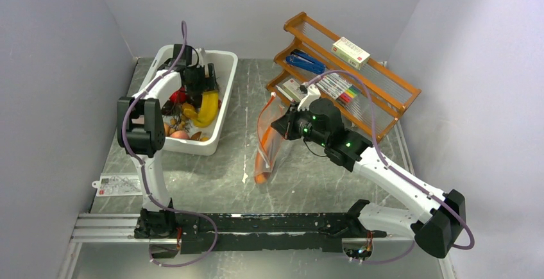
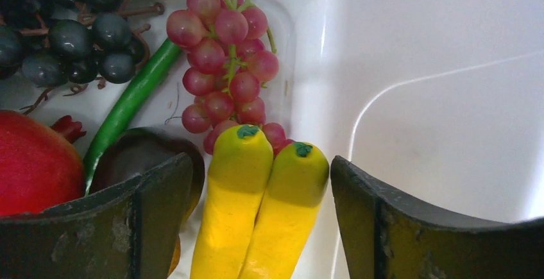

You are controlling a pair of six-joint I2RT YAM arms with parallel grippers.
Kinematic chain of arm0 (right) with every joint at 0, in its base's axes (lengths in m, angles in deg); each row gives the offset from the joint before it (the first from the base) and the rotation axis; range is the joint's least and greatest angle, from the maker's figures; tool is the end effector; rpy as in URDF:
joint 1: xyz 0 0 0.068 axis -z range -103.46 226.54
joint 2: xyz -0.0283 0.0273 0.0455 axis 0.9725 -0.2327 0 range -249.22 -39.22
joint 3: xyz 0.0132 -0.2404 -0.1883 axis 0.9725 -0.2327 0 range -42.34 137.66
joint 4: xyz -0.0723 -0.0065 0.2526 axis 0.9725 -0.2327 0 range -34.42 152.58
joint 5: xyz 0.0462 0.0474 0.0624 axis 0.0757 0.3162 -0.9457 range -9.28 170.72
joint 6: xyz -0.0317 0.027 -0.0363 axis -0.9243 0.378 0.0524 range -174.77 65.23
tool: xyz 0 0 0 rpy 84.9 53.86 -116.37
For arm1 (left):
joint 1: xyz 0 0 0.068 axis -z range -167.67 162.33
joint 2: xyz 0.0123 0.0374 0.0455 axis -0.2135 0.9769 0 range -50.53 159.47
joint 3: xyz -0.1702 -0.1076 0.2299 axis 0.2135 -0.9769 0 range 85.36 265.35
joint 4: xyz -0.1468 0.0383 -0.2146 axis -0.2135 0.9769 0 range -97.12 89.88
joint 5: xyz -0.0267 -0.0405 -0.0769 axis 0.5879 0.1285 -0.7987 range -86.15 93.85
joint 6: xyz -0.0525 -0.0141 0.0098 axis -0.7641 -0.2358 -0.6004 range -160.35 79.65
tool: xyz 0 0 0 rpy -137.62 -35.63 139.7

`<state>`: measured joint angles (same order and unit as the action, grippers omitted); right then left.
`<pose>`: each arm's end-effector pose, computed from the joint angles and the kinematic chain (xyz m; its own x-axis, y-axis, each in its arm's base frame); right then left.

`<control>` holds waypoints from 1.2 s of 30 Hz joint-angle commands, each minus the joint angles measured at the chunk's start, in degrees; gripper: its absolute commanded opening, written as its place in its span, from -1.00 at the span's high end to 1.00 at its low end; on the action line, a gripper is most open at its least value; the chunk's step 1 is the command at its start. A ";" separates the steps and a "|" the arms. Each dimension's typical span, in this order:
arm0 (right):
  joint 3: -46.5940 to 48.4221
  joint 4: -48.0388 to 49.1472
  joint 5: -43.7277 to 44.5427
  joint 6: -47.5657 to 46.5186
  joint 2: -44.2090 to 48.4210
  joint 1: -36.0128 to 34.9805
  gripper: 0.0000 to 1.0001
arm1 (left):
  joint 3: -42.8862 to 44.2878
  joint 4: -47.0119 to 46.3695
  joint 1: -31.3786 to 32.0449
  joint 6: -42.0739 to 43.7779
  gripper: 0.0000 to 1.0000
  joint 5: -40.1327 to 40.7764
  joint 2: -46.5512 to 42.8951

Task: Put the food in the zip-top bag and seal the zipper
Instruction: Pick up the fake fruit from the bin.

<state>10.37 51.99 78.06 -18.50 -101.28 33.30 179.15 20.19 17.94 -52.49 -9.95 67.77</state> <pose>0.1724 0.1645 0.3577 -0.6240 0.2244 -0.7485 -0.4303 0.7009 0.5689 0.4755 -0.0557 0.2411 -0.8156 -0.1251 -0.5649 0.0718 0.9469 -0.3134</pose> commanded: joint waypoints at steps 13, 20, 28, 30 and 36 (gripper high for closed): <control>1.76 0.89 1.70 -1.36 1.05 -0.24 1.00 | 1.83 3.99 0.27 1.71 0.29 2.23 -1.64; -0.40 1.33 2.64 -0.17 3.27 -0.23 1.00 | -2.48 3.11 0.33 -0.43 0.59 0.92 -9.20; 0.55 0.61 2.46 -0.19 2.70 -0.27 1.00 | -4.03 6.95 0.37 -0.54 0.86 2.78 -16.54; 0.49 0.76 2.24 0.06 2.51 -0.31 1.00 | -4.48 7.72 0.37 -0.60 0.86 3.76 -18.71; -0.33 1.32 1.85 1.15 1.38 -0.39 1.00 | -6.02 8.20 0.37 -0.97 0.86 5.46 -26.93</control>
<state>10.13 51.60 80.20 -18.39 -99.29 33.08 173.71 27.17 18.16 -52.82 -6.50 46.72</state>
